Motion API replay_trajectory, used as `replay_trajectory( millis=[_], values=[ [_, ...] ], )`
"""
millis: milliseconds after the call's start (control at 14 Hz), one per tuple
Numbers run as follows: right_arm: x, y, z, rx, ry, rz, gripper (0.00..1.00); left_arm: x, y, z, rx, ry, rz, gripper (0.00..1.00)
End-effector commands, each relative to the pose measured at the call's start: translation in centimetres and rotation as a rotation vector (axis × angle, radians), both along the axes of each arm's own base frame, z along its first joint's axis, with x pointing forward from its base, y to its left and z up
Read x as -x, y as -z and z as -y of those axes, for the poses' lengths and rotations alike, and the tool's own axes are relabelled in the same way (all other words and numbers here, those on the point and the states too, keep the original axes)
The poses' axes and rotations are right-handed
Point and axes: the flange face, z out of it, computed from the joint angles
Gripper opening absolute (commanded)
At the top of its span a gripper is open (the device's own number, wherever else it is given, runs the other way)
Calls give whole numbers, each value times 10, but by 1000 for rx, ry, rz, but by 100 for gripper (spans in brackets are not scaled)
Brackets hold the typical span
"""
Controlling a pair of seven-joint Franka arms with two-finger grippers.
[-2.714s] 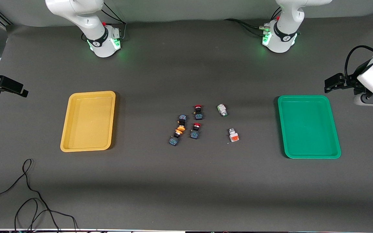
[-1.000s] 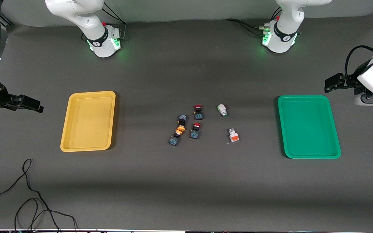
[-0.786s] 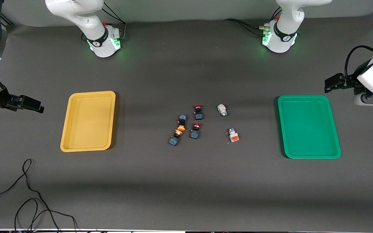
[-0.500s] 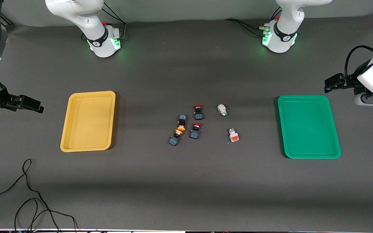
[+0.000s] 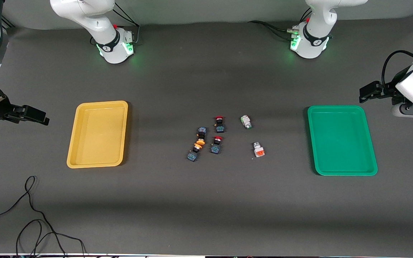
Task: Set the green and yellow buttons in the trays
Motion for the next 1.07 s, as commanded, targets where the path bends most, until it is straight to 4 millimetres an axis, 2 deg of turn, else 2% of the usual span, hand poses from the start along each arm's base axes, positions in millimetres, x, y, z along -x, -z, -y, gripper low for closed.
replay_trajectory(
  millis=[0, 357, 429, 571, 714, 857, 1000],
  values=[
    [-4, -3, -4, -7, 3, 14, 100, 8, -9, -2, -5, 9, 12, 100],
    [-4, -3, -6, -7, 5, 14, 100, 10, -12, -1, -8, 10, 18, 100],
    [-4, 0, -20, -6, -6, 9, 100, 10, -12, -1, -8, 10, 18, 100],
    [-9, 16, -68, 8, -38, -7, 100, 9, -11, -1, -8, 10, 16, 100],
    [-16, 39, -130, 19, 17, 15, 100, 9, -9, 1, -8, 13, 16, 100],
    [-23, 73, -185, 25, 51, 19, 100, 12, -2, 9, -11, 11, 1, 100],
    [-28, 111, -220, 19, 76, -8, 100, 19, 3, 25, -14, 11, 0, 100]
  ],
)
